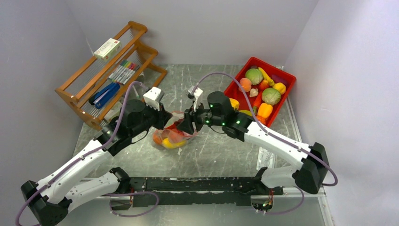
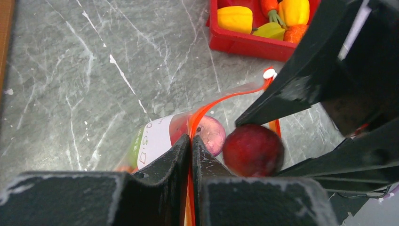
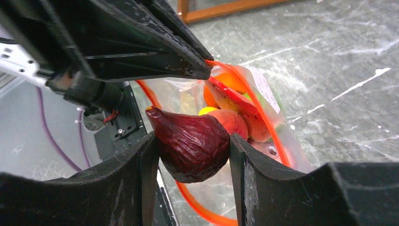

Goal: Place the food in the zip-top bag and seal the zipper
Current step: Place the fake vegetable in the zipper food storage bag.

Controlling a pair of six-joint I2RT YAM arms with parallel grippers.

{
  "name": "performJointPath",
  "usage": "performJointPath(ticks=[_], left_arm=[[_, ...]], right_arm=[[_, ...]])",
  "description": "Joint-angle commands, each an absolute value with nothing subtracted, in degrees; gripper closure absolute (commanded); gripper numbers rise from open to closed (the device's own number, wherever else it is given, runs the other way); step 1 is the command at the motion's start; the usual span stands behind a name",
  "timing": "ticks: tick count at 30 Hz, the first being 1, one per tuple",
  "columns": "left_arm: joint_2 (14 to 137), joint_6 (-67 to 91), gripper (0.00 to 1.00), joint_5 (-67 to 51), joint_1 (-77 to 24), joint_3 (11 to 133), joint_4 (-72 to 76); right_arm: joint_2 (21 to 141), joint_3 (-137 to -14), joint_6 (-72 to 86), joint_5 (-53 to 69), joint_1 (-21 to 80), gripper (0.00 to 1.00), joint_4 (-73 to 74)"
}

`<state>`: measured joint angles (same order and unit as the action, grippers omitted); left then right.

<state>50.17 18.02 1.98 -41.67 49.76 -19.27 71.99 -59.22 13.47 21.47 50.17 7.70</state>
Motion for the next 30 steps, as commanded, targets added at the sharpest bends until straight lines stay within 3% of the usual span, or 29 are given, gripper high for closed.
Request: performJointPath(ticks=[1, 16, 30], left_arm=[[49.78, 18.23, 0.93, 0.54, -41.44, 50.38, -17.07], [49.55, 17.53, 0.93, -0.64, -41.48, 49.37, -16.28], [50.02, 11.14, 0.93, -1.47, -41.47, 51.91, -20.35]], right_arm=[[75.02, -61.94, 12.90, 14.32, 52.64, 0.50, 9.28], [73.13, -62.72, 8.76, 10.42, 55.33, 0.29, 11.64], [61.40, -54.37, -13.48, 11.57, 54.93, 0.28, 11.63]])
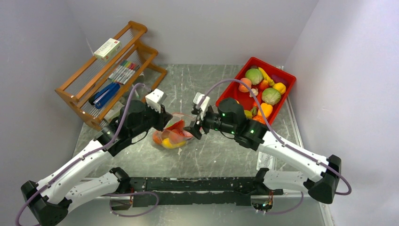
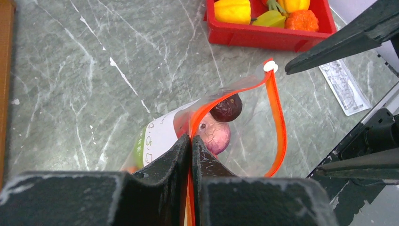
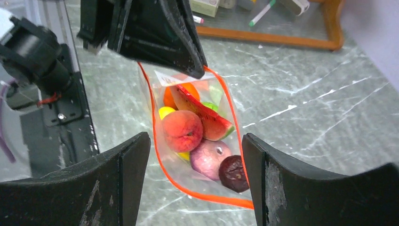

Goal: Place the food in the zip-top bag and seal the zipper
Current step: Place the fake vegetable in the zipper food storage bag, then zip the zipper food storage bag at the center of the board.

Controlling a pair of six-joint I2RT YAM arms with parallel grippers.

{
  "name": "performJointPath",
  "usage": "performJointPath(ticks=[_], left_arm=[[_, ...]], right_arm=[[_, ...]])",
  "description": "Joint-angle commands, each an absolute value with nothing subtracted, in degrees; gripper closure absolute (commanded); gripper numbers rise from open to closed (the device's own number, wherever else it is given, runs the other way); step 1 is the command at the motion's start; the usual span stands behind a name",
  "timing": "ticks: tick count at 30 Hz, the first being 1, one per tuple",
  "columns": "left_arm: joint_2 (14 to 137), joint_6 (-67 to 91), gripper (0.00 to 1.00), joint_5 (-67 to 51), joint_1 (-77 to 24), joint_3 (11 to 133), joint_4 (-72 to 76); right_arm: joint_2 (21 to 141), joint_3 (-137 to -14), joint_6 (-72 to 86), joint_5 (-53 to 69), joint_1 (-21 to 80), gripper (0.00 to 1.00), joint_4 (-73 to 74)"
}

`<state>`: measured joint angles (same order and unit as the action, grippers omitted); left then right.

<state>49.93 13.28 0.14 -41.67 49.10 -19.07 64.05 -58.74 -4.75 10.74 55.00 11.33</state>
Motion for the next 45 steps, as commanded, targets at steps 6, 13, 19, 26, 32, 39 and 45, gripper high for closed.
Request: performJointPath(ticks=[6, 13, 19, 26, 32, 39, 45], left_arm=[[50.06, 5.99, 0.93, -1.67, -41.37, 53.49, -24.27], [52.59, -0.77, 0.93, -0.16, -36.94, 57.82, -28.57], [53.27, -4.80, 0.93, -5.09, -31.77, 60.44, -30.31], [51.01, -8.39, 0.93, -12.89, -31.46, 57.64, -28.61], [51.93, -7.56, 0.93, -12.10, -31.46, 57.51, -28.59], [51.27, -6.52, 0.93, -10.93, -31.46, 56.73, -28.67], [49.82, -5.66, 0.93, -11.27, -31.46, 54.61, -26.63]], right_arm=[[60.69, -51.65, -14.10, 11.22, 54.87, 0.30, 14.37], [56.10, -48.62, -16.68, 0.39, 53.95, 0.28, 12.40], [57.56, -50.98, -26.58, 2.99, 51.36, 0.24, 15.52], [58.89, -49.31, -28.30, 28.99, 32.58, 0.25, 7.94], [64.30, -47.72, -31.47, 49.92, 23.44, 0.31, 1.93], [67.62, -40.91, -31.20, 57.00, 24.17, 0.41, -6.68], [66.10, -33.09, -31.43, 56.59, 25.52, 0.38, -19.59]])
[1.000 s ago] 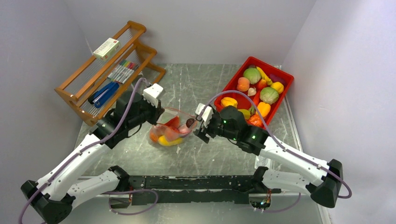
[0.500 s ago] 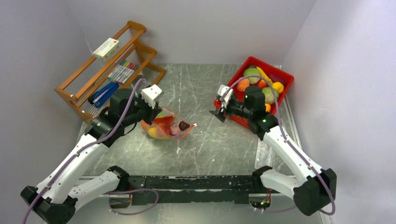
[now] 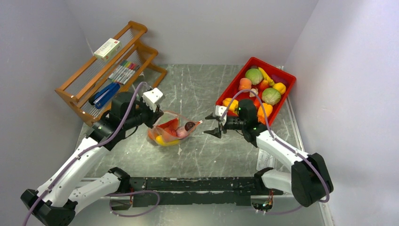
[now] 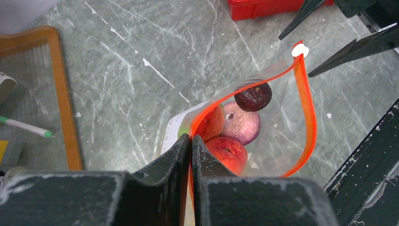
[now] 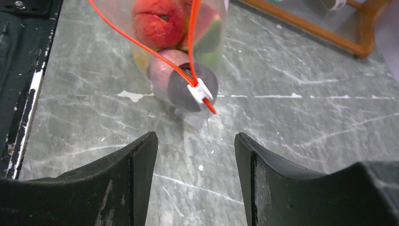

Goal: Place the food in the zip-top bag and seal the zipper
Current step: Zip the zipper food storage bag at the center of the board.

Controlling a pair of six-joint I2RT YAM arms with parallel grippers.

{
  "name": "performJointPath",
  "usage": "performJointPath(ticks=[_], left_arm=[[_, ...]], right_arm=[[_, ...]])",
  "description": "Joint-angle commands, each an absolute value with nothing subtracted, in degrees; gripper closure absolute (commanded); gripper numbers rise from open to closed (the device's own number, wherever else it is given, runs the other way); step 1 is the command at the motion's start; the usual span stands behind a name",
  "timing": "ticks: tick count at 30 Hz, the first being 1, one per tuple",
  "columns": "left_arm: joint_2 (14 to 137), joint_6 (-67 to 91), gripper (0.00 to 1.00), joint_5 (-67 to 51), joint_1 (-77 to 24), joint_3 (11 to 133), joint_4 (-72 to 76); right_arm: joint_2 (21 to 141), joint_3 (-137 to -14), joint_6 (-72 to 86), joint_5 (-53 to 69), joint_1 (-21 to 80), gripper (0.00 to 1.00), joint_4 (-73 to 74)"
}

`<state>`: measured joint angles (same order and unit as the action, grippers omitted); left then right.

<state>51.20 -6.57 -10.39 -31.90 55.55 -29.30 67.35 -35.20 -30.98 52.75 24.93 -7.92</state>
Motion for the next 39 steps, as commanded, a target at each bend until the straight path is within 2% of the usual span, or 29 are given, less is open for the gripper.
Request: performJointPath(ticks=[1, 4, 9, 13, 16, 20, 22, 28, 29, 30, 31, 33, 34, 35, 36, 37, 39], left_arm=[[49.77, -5.55, 0.93, -11.11, -31.46, 54.49, -26.63], [49.67, -5.54, 0.93, -11.51, -31.46, 54.03, -26.68], [49.53, -5.72, 0.93, -11.65, -31.46, 53.35, -26.48], [50.16, -6.02, 0.93, -13.82, -31.46, 53.76, -26.92], [49.75, -5.91, 0.93, -12.62, -31.46, 53.59, -26.88], [48.80, -5.73, 0.93, -12.77, -31.46, 53.09, -25.76], [48.65, -5.51, 0.93, -12.61, -31.46, 52.88, -25.61], [48.60, -4.46, 0.93, -9.20, -31.46, 53.56, -26.80], [48.25, -4.58, 0.93, -9.30, -31.46, 53.41, -26.84], [47.79, -4.75, 0.93, -9.53, -31.44, 53.05, -26.63], [47.21, -4.76, 0.93, -9.38, -31.46, 52.42, -26.10], [46.21, -4.31, 0.93, -8.23, -31.46, 51.11, -25.37], [45.83, -4.04, 0.93, -7.81, -31.46, 50.47, -25.14], [45.50, -3.85, 0.93, -8.00, -31.46, 49.99, -24.88], [45.34, -3.64, 0.93, -8.45, -31.46, 49.63, -24.62], [45.27, -3.49, 0.93, -9.04, -31.46, 49.31, -24.41], [45.46, -3.45, 0.93, -10.04, -31.46, 49.20, -24.31]], right_arm=[[66.73, -32.98, -32.01, 57.42, 25.79, 0.38, -19.79], [70.02, -34.54, -37.48, 53.93, 29.29, 0.38, -14.42], [73.71, -34.00, -32.62, 48.11, 31.07, 0.40, -24.09], [76.00, -35.72, -33.73, 50.06, 31.14, 0.44, -24.09], [76.05, -36.36, -34.46, 51.40, 31.02, 0.66, -21.79], [74.32, -34.28, -34.64, 51.55, 30.92, 0.84, -21.99], [73.06, -33.18, -33.97, 51.23, 30.94, 0.99, -22.95], [69.13, -36.28, -31.95, 48.95, 30.94, 1.00, -16.94], [68.35, -36.15, -30.51, 49.00, 30.94, 0.92, -17.41], [67.75, -35.94, -29.15, 49.33, 30.94, 0.77, -17.81], [67.28, -35.61, -28.91, 49.71, 30.94, 0.70, -17.76], [66.99, -34.36, -28.35, 50.15, 30.83, 0.69, -18.62], [67.47, -33.84, -28.30, 49.58, 30.73, 0.69, -19.58], [68.46, -33.84, -28.64, 49.65, 30.59, 0.77, -19.78], [69.65, -34.60, -29.60, 50.73, 30.32, 0.96, -18.12], [71.03, -35.69, -31.01, 52.40, 30.14, 1.00, -16.08], [72.79, -37.51, -33.04, 54.24, 30.05, 1.00, -13.07]])
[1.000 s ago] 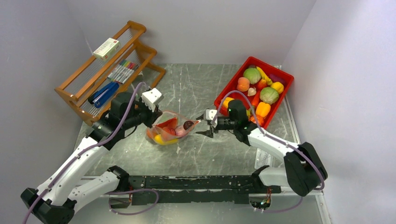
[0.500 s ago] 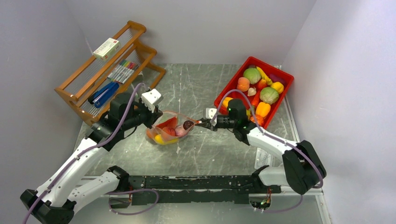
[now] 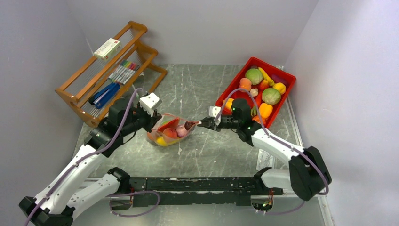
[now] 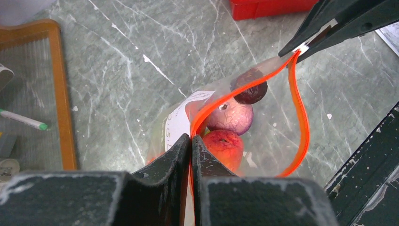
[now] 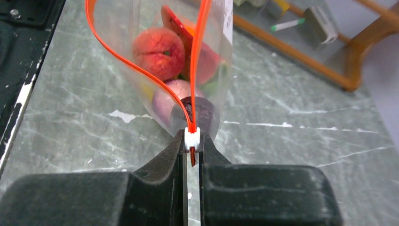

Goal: Place the food in the zip-top bag and seal the zipper
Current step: Zip the zipper food storage bag at the center of the board.

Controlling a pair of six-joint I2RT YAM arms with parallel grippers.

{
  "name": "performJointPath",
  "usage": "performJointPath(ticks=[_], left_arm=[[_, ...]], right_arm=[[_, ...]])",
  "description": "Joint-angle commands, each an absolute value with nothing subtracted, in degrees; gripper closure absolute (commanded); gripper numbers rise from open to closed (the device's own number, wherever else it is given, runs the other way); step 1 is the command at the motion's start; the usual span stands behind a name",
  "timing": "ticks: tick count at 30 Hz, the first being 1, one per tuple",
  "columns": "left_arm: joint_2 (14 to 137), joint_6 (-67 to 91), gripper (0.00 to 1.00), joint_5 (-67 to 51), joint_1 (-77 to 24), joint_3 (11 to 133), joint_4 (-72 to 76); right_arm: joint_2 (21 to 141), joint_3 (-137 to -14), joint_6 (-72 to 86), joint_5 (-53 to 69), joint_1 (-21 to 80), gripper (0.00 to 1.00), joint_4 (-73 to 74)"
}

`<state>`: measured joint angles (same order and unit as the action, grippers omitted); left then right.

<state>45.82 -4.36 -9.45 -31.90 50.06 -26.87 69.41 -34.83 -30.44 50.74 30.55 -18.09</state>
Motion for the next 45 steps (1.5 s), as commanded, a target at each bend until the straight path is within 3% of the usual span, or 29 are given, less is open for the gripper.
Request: performJointPath(ticks=[1, 3, 4, 7, 9, 10, 12, 22, 24, 26, 27, 30, 35, 40, 45], left_arm=[[45.64, -3.51, 0.93, -10.32, -31.46, 49.22, -24.31], [46.14, -3.58, 0.93, -10.49, -31.44, 49.36, -24.13], [46.36, -3.53, 0.93, -10.56, -31.46, 49.25, -24.02], [46.90, -3.63, 0.93, -11.45, -31.46, 49.08, -23.76], [47.23, -3.98, 0.93, -11.77, -31.44, 49.29, -24.34], [47.31, -4.10, 0.93, -11.79, -31.42, 49.42, -24.49], [47.30, -4.21, 0.93, -11.67, -31.46, 49.57, -24.53], [45.74, -4.66, 0.93, -13.70, -31.46, 48.74, -23.77], [45.47, -4.86, 0.93, -14.04, -31.46, 48.58, -24.01], [45.20, -5.17, 0.93, -14.17, -31.46, 48.35, -24.26], [45.10, -5.26, 0.93, -14.23, -31.46, 48.21, -24.28], [45.15, -5.34, 0.93, -14.32, -31.46, 48.58, -24.56], [45.07, -5.62, 0.92, -13.45, -31.46, 49.04, -24.97], [44.68, -7.66, 0.59, -14.76, -31.46, 50.79, -25.23], [46.81, -11.79, 0.53, -19.24, -31.46, 55.91, -27.92]], right_arm=[[72.88, -37.64, -33.62, 54.08, 29.99, 1.00, -12.61], [71.33, -35.65, -32.26, 53.64, 29.27, 0.72, -15.89], [70.40, -33.21, -30.29, 53.65, 28.57, 0.65, -19.27], [69.95, -31.22, -28.34, 55.36, 26.63, 0.64, -23.74], [71.59, -32.92, -30.31, 56.30, 26.54, 0.66, -20.68], [72.44, -33.84, -31.05, 56.83, 26.48, 0.73, -19.33], [73.59, -34.73, -31.34, 58.06, 26.46, 1.00, -18.74], [71.26, -34.06, -26.90, 58.43, 26.43, 1.00, -22.45], [70.99, -32.69, -24.48, 57.38, 26.45, 0.84, -25.69], [71.42, -32.53, -24.44, 56.16, 26.45, 0.77, -26.32], [71.84, -33.28, -25.57, 56.16, 26.46, 0.79, -24.67], [72.88, -35.48, -27.90, 57.15, 26.46, 1.00, -20.72], [72.49, -34.99, -28.28, 56.90, 26.45, 1.00, -20.53], [71.50, -37.18, -24.57, 59.37, 26.54, 1.00, -19.26], [71.43, -37.80, -20.38, 59.26, 27.44, 1.00, -20.62]])
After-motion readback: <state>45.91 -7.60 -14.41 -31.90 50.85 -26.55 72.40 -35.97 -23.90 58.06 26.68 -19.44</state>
